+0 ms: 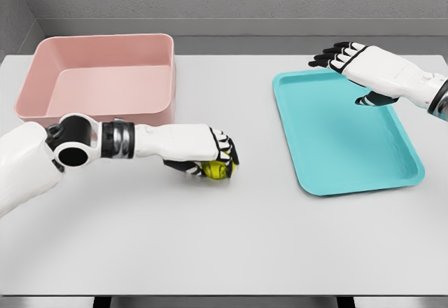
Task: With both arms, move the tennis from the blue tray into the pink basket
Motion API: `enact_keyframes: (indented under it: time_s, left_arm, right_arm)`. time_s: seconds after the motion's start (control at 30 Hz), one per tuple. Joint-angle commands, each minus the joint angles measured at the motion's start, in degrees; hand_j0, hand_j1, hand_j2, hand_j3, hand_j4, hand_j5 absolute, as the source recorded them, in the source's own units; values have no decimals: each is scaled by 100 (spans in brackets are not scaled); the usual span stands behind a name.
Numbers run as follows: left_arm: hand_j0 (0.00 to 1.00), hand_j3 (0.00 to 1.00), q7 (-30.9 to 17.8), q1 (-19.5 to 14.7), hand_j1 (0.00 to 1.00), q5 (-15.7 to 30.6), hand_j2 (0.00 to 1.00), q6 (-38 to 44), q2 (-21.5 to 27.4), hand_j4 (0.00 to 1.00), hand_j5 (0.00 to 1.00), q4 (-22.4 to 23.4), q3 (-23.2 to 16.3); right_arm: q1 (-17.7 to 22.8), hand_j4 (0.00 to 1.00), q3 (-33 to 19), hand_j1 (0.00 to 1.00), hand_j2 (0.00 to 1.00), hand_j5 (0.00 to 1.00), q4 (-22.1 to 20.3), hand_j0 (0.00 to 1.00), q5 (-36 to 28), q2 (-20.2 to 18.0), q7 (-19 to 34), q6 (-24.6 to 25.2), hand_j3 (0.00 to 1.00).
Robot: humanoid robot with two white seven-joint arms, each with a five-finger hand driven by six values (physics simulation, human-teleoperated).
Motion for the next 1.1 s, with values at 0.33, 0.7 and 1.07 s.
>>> enact_keyframes:
  time_s: [0.33, 0.7, 1.07]
  left_arm:
    - [53, 53, -99, -563, 53, 351, 53, 5, 226, 53, 53, -125, 272]
    - [53, 53, -90, -844, 53, 439, 53, 5, 341, 53, 53, 253, 544]
    - [53, 53, -90, -1037, 53, 421, 53, 13, 341, 53, 53, 1545, 711]
  right_arm:
    - [0, 100, -8, 100, 100, 100, -19, 100, -23, 11, -3, 2, 100]
    - [0, 100, -8, 100, 100, 100, -37, 100, -23, 11, -3, 2, 100]
    - [9, 100, -8, 100, 100, 100, -37, 100, -23, 20, -3, 2, 100]
